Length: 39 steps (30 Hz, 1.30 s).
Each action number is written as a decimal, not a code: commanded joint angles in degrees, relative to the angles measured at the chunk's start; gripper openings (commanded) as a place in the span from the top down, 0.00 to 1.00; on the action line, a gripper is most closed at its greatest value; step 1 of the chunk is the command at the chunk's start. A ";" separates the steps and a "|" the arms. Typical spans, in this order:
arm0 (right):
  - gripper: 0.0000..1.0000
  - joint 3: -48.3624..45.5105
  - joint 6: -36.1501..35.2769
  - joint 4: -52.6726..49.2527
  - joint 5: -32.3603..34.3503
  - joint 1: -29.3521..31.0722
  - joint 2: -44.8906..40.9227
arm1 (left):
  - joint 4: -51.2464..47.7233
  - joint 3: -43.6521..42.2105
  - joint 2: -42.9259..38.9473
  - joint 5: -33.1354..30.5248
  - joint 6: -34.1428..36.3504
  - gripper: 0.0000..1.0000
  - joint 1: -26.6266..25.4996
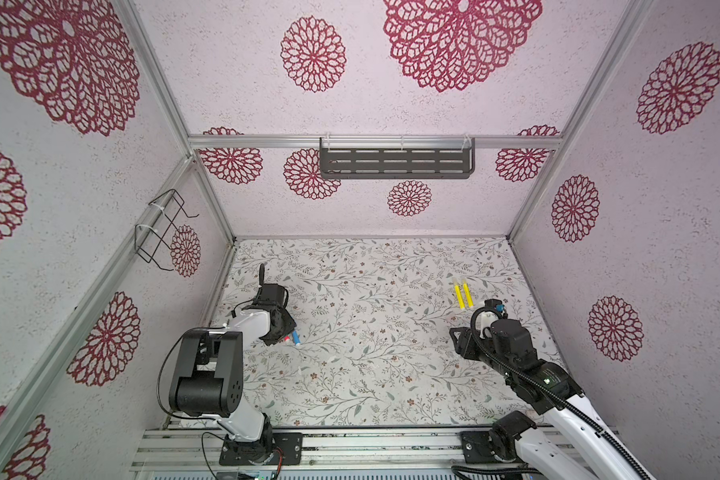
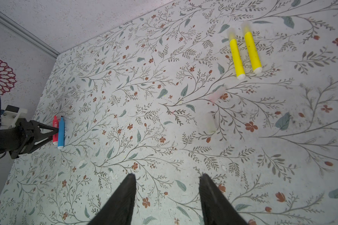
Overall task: Insert the pens into the pen caps
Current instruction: 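Lower the left gripper and grasp the pink marker, then raise the pink marker upright with the left gripper while the right gripper approaches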
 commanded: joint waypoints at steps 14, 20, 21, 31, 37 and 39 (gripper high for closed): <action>0.44 1.63 2.07 -0.52 2.63 -0.01 -2.61 | -7.19 3.70 3.20 0.36 -0.53 0.68 0.79; 0.44 1.72 2.81 -0.54 2.90 0.03 -2.69 | -8.36 4.60 4.07 -0.28 -1.19 0.71 0.79; 0.44 1.72 2.91 -0.56 2.91 -0.04 -2.63 | -8.53 4.85 4.20 -0.22 -1.08 0.73 0.79; 0.44 1.57 3.50 -0.63 3.19 0.03 -3.09 | -8.23 4.13 3.41 -0.08 -1.54 0.87 0.79; 0.44 1.81 2.88 -0.63 2.27 -0.02 -3.01 | -9.44 3.49 -1.97 -0.05 -2.59 0.86 -0.09; 0.44 1.72 2.60 -0.30 1.33 -0.02 -2.68 | -11.15 4.47 -4.90 -0.60 -2.34 0.86 -1.12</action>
